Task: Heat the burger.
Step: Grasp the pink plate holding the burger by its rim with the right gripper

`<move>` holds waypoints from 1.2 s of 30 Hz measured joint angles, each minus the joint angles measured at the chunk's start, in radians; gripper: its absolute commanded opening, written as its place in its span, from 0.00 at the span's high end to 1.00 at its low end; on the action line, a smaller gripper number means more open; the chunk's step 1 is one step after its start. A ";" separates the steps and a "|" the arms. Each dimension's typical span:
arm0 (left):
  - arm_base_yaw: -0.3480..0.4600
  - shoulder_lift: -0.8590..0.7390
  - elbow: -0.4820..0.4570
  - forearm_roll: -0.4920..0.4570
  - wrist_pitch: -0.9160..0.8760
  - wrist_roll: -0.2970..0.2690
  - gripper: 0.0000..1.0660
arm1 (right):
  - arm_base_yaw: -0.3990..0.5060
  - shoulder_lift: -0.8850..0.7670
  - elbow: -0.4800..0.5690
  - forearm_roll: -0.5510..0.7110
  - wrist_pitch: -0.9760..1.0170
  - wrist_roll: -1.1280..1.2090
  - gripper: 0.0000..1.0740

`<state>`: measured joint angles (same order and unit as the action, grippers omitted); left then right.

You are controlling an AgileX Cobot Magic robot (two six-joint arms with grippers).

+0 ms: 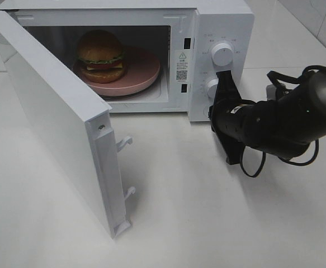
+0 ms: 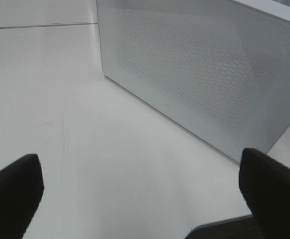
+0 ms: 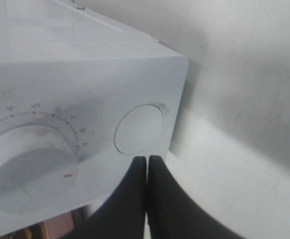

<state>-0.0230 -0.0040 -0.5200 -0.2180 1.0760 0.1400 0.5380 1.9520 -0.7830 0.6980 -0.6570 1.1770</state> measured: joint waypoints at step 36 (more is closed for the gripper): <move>0.000 0.000 0.000 0.000 0.000 0.000 0.06 | -0.006 -0.362 -0.024 -0.431 0.936 -1.127 1.00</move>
<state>-0.0230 -0.0040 -0.5200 -0.2180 1.0760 0.1400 0.5320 1.5900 -0.8070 0.2670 0.2790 0.0500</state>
